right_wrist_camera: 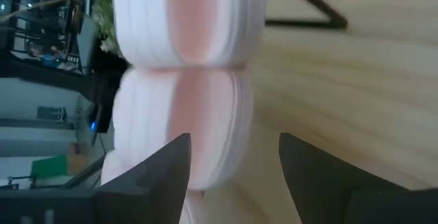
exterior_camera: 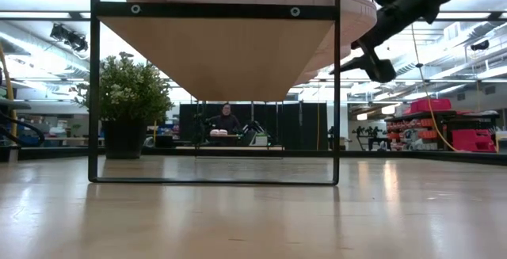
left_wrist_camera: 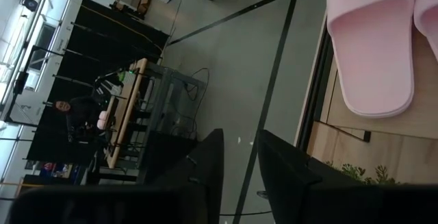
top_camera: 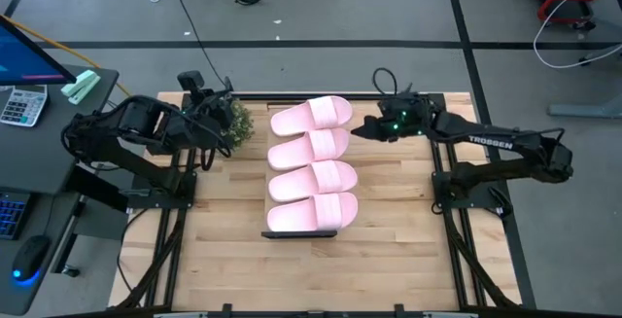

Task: Pick and place slides into the shelf
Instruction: Adjust the pink slides on the shelf

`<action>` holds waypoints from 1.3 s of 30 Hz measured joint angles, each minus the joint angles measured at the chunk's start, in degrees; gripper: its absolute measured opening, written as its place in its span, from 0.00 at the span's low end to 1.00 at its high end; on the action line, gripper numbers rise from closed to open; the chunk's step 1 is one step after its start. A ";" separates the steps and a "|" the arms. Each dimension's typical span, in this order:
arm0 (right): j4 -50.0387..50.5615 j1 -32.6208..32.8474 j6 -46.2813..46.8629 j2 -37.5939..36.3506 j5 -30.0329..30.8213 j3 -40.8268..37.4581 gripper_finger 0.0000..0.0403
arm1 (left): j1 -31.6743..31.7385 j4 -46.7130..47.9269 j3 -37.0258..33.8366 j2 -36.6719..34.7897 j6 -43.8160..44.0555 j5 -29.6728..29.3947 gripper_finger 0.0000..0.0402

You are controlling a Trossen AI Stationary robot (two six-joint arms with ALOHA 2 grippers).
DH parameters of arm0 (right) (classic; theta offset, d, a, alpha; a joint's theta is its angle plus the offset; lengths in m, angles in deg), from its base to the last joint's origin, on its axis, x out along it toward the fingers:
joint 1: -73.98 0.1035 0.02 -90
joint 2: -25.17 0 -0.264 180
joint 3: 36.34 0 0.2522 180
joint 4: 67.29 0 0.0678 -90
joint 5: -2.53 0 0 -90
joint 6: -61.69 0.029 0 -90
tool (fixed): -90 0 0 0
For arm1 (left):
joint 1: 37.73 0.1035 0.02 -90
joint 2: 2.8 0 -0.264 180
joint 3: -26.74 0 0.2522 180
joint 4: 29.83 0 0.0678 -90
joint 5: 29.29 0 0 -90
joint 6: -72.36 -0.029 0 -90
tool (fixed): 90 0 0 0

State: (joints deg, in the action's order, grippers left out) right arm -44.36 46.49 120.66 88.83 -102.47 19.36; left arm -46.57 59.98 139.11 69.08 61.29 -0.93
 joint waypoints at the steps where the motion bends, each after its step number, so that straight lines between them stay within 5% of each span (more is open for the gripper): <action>1: 0.04 -0.60 -0.67 0.00 0.10 0.42 0.56 | 0.01 0.02 0.00 0.00 0.00 0.01 0.24; 11: -0.07 -6.88 -3.94 0.39 -0.17 1.55 0.55 | 0.01 0.02 0.00 0.01 0.01 0.02 0.25; 39: -7.71 -1.40 -3.06 9.08 -0.24 1.52 0.48 | 0.02 -0.02 0.00 0.02 0.03 0.02 0.23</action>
State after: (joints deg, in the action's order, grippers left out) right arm -52.07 45.08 117.60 97.91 -102.71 20.88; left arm -46.55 59.96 139.11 69.10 61.31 -0.91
